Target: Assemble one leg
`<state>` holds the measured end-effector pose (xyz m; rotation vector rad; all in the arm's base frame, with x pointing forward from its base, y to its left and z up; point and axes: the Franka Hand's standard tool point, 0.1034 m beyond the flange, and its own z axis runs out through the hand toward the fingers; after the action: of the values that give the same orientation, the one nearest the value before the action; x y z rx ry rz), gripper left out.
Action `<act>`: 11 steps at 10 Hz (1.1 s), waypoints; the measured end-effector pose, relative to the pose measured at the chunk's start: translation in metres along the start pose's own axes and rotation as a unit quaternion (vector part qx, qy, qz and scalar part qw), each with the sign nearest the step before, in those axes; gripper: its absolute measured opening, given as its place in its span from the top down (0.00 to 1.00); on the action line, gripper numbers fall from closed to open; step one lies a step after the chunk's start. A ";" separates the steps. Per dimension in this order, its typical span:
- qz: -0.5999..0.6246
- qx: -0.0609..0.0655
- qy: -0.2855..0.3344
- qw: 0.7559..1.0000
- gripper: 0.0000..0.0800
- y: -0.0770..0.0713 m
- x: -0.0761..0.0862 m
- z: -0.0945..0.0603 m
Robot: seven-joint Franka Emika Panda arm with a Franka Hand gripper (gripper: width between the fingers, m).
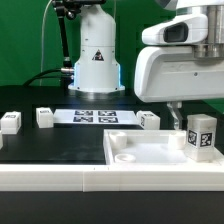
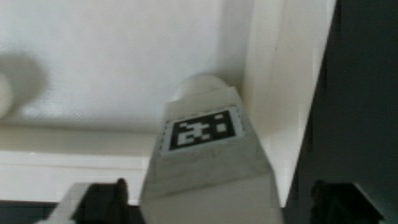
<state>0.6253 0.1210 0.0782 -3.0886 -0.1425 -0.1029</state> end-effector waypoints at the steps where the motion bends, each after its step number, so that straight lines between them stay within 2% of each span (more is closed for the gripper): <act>1: 0.004 0.000 0.000 1.000 0.45 0.000 0.000 0.000; 2: 0.014 0.000 0.000 1.000 0.64 0.001 0.000 0.000; 6: 0.124 0.000 0.000 0.992 0.64 0.002 0.000 0.000; 10: 0.299 -0.001 0.003 0.954 0.64 0.004 0.000 0.001; 11: 0.359 0.002 0.002 0.933 0.64 0.005 0.000 0.001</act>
Offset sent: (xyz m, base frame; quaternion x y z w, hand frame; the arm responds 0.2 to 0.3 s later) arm 0.0000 0.0000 0.0000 0.0000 0.0000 0.0650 0.9979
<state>0.6257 0.1165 0.0769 -2.9118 0.9674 -0.0761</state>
